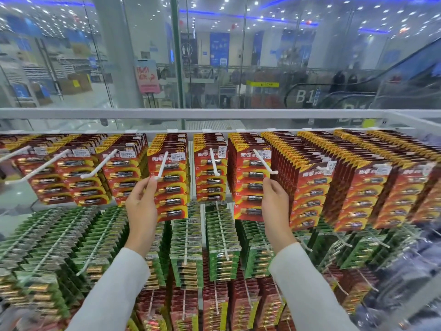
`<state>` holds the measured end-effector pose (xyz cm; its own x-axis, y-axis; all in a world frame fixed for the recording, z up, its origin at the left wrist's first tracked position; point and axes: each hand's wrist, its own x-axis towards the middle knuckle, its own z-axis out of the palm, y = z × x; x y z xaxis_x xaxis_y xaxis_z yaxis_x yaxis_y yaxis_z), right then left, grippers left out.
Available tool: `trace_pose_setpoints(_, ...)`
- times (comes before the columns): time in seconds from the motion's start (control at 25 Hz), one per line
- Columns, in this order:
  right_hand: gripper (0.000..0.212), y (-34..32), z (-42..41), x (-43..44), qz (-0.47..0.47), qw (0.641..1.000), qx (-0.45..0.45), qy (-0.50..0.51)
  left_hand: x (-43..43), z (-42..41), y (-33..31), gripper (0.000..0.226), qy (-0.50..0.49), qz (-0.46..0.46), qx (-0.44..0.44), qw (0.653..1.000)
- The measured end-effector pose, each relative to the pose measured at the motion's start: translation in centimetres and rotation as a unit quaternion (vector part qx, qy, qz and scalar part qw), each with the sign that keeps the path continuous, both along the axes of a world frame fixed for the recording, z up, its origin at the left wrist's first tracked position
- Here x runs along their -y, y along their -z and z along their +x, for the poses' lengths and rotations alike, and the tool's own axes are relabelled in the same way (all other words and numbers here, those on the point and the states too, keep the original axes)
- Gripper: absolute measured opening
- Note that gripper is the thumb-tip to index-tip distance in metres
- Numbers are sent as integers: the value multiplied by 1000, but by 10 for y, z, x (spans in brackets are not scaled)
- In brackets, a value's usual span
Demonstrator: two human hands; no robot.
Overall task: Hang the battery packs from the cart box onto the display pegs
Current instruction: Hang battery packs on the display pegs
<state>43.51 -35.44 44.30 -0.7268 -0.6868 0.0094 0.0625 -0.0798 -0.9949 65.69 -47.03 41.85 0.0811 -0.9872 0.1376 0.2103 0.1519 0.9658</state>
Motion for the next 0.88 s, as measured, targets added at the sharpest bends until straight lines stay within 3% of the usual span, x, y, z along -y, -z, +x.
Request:
trace_pose_setpoints(0.16,39,14,-1,11,9,995,-88,41,2,5,6,22,-8,-37,38,999)
trace_pose_setpoints(0.44,33,35,16,-1,49,985,-148,76,-23,31,27,24,16,-62,124,990)
trace_pose_setpoints(0.56,45,49,28,-18,65,984,-147,74,-38,41,42,23,22,-42,130,990)
trace_pose_setpoints(0.88,29,92,25,-119,104,986,-106,76,-117,2,55,35,128,10,119,985)
